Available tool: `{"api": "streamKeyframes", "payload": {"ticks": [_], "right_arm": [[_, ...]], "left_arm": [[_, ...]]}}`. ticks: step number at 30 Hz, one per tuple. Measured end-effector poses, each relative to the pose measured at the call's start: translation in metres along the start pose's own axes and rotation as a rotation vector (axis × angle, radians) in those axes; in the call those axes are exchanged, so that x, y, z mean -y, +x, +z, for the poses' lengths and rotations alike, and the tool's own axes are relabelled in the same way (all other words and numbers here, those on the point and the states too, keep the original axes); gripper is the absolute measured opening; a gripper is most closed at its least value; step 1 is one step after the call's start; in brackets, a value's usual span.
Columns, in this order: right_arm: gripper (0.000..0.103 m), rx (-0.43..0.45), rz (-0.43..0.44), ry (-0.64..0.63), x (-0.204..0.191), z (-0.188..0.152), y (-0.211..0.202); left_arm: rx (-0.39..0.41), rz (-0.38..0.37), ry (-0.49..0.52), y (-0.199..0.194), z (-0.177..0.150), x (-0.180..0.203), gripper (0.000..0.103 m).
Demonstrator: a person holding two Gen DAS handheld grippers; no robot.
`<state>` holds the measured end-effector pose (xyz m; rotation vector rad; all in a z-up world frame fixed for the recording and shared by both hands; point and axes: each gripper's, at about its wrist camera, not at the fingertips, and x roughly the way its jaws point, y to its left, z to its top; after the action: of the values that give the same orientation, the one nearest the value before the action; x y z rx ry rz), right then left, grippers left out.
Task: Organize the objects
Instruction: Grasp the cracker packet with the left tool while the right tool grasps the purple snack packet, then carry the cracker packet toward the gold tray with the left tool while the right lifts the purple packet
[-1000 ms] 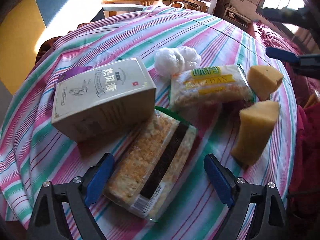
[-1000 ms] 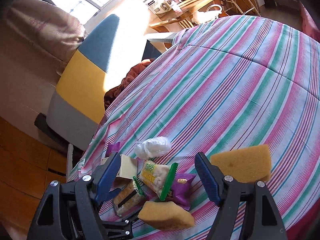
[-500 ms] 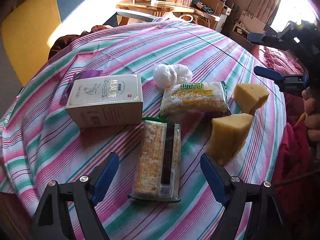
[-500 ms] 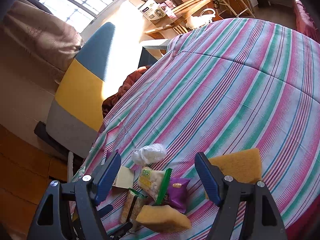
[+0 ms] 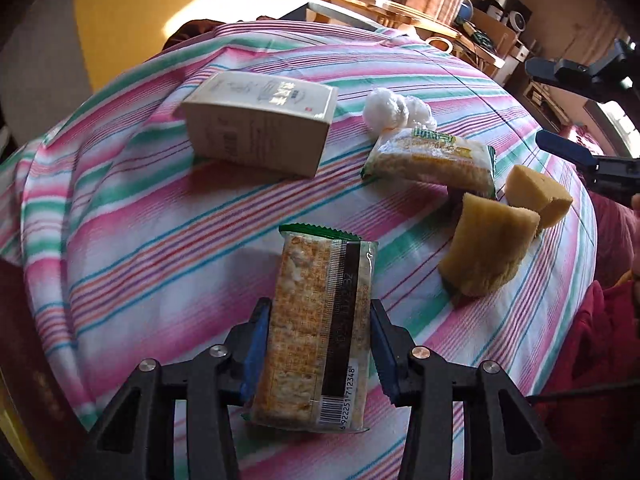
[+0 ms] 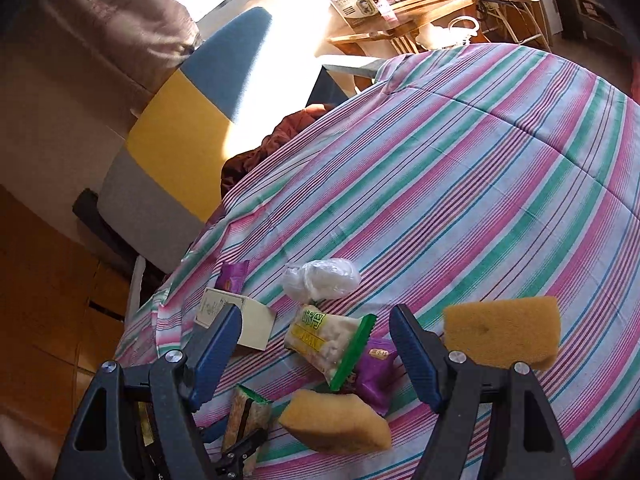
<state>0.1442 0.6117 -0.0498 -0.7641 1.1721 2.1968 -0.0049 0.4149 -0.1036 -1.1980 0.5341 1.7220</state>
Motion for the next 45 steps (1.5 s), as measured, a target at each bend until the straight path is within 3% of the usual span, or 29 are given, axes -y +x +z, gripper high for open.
{"api": "streamKeyframes", "payload": {"ticks": [6, 10, 14, 17, 21, 24, 26, 29, 31, 35, 43, 44, 45], "right_arm": [[0.072, -0.102, -0.007, -0.144, -0.030, -0.017, 0.024], [0.070, -0.158, 0.003, -0.205, -0.056, -0.020, 0.038], [0.070, -0.134, -0.022, -0.358, -0.105, -0.002, 0.057], [0.068, -0.123, -0.100, -0.492, -0.142, 0.021, 0.087], [0.064, -0.131, -0.211, -0.562, -0.170, 0.053, 0.140], [0.063, -0.196, -0.241, -0.564, -0.176, 0.065, 0.184], [0.063, -0.298, -0.230, -0.601, -0.177, 0.061, 0.211], [0.064, -0.419, -0.250, -0.740, -0.181, 0.040, 0.236], [0.066, -0.461, -0.213, -0.815, -0.183, 0.025, 0.240], [0.068, -0.505, -0.266, -0.944, -0.181, -0.004, 0.245], [0.068, -0.460, -0.270, -0.946, -0.175, -0.005, 0.239], [0.066, -0.452, -0.272, -0.945, -0.175, -0.005, 0.239], [0.044, -0.444, -0.270, -0.934, -0.174, -0.005, 0.237]], "left_arm": [[0.050, 0.055, -0.059, -0.040, -0.045, -0.014, 0.047], [0.114, 0.063, -0.073, -0.066, -0.054, -0.022, 0.047], [0.162, 0.039, -0.087, -0.087, -0.058, -0.027, 0.047], [0.191, 0.013, -0.097, -0.098, -0.057, -0.033, 0.047], [0.221, -0.016, -0.132, -0.113, -0.061, -0.044, 0.047], [0.223, -0.036, -0.155, -0.115, -0.061, -0.052, 0.047], [0.217, -0.046, -0.168, -0.114, -0.063, -0.056, 0.047], [0.203, -0.079, -0.178, -0.110, -0.066, -0.060, 0.047], [0.191, -0.103, -0.183, -0.107, -0.067, -0.060, 0.047], [0.187, -0.134, -0.200, -0.105, -0.067, -0.062, 0.047], [0.210, -0.124, -0.208, -0.113, -0.067, -0.064, 0.047], [0.211, -0.121, -0.207, -0.114, -0.068, -0.064, 0.047], [0.214, -0.117, -0.206, -0.115, -0.069, -0.064, 0.047]]}}
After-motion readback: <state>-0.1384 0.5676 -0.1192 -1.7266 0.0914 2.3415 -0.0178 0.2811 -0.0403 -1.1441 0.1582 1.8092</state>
